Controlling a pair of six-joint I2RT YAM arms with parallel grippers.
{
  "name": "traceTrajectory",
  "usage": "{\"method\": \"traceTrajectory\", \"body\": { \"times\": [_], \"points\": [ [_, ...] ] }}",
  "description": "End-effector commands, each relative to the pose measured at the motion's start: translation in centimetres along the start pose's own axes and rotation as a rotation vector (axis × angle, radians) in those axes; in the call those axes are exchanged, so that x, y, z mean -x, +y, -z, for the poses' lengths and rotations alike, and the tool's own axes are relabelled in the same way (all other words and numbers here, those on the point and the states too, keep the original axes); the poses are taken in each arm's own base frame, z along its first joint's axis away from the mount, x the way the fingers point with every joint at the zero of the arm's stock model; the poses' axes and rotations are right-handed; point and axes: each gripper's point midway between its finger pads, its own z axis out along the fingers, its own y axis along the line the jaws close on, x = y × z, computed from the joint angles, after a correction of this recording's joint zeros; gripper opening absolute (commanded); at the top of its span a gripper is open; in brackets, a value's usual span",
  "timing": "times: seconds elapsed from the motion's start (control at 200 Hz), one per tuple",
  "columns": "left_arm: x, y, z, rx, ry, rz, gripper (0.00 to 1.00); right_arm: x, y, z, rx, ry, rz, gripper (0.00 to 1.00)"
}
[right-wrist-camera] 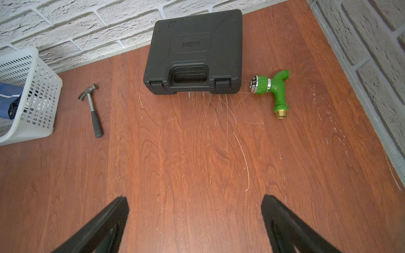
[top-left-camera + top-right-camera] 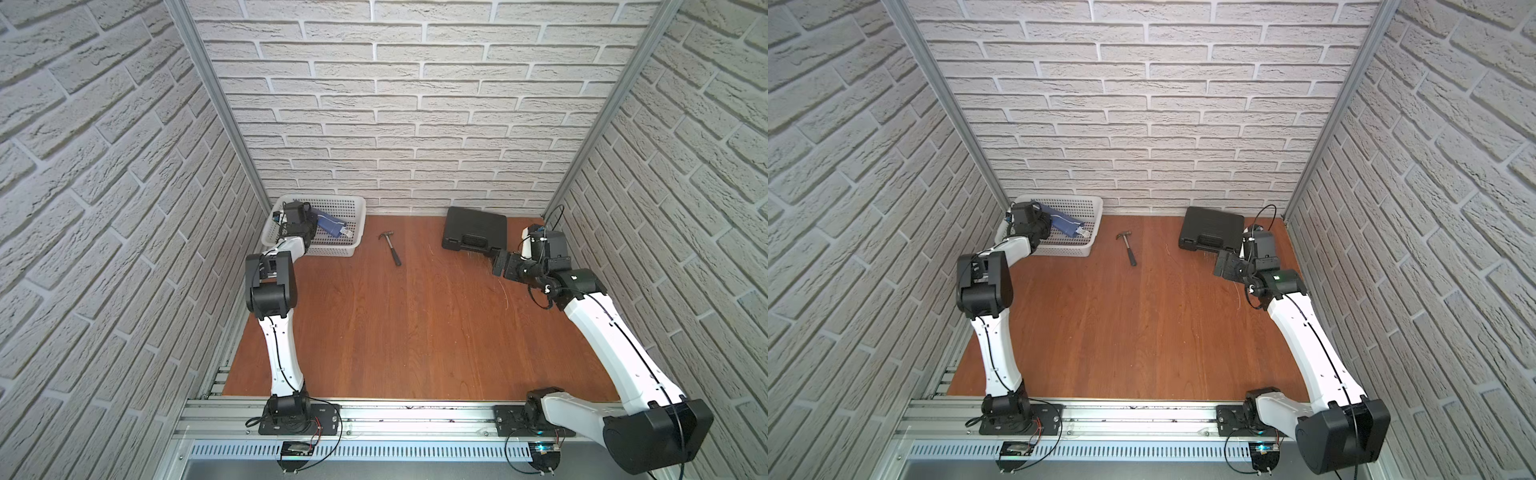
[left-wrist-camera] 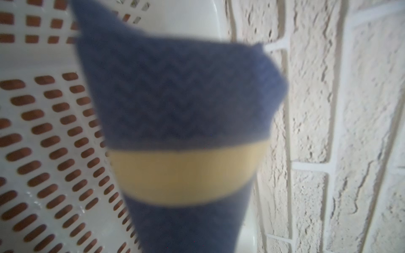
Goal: Roll up the pillowcase
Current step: Place the pillowcase in the bin.
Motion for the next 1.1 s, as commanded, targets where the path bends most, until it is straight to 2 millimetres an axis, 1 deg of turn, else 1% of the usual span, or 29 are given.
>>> {"method": "traceTrajectory", "body": {
  "times": [0.0, 0.11, 0.195, 0.255, 0.32, 0.4, 0.465, 0.555, 0.67, 0.765, 0.87, 1.095],
  "points": [
    [0.0, -1.2, -0.6, -0.005, -0.054, 0.025, 0.03, 1.2, 0.3, 0.1, 0.022, -0.038, -0.005, 1.00],
    [-0.5, -0.9, -1.6, 0.009, -0.050, 0.038, 0.05, 1.2, 0.4, -0.1, 0.030, -0.032, -0.008, 1.00],
    [-0.9, -0.1, -2.0, 0.052, -0.043, 0.029, 0.07, 1.1, 0.5, -0.4, 0.036, -0.023, -0.015, 1.00],
    [-1.2, 0.6, -2.2, 0.077, -0.030, 0.030, 0.12, 0.9, 0.5, -0.5, 0.039, -0.018, -0.017, 1.00],
    [-1.5, 0.9, -2.4, 0.092, -0.015, 0.025, 0.15, 0.9, 0.5, -0.7, 0.042, -0.016, -0.017, 1.00],
    [-1.6, 1.1, -2.2, 0.122, -0.007, 0.008, 0.21, 1.0, 0.5, -0.9, 0.042, -0.015, -0.019, 1.00],
    [-1.7, 1.8, -1.9, 0.157, -0.006, 0.003, 0.26, 1.1, 0.6, -0.9, 0.047, -0.013, -0.022, 0.99],
    [-1.6, 2.6, -1.5, 0.202, -0.002, 0.000, 0.36, 1.2, 0.6, -1.0, 0.048, -0.014, -0.021, 1.00],
    [-1.5, 2.7, -0.7, 0.239, 0.004, -0.028, 0.46, 1.3, 0.6, -1.0, 0.051, -0.012, -0.018, 1.00],
    [-1.3, 2.6, 0.1, 0.263, 0.000, -0.058, 0.52, 1.3, 0.6, -1.2, 0.057, -0.005, -0.021, 1.00],
    [-1.0, 2.1, 1.2, 0.269, -0.007, -0.077, 0.61, 1.5, 0.6, -1.1, 0.057, -0.007, -0.021, 0.99],
    [-0.4, 0.7, 4.2, 0.286, -0.035, -0.130, 0.72, 1.9, 0.5, -0.9, 0.061, -0.013, -0.023, 1.00]
  ]
}}
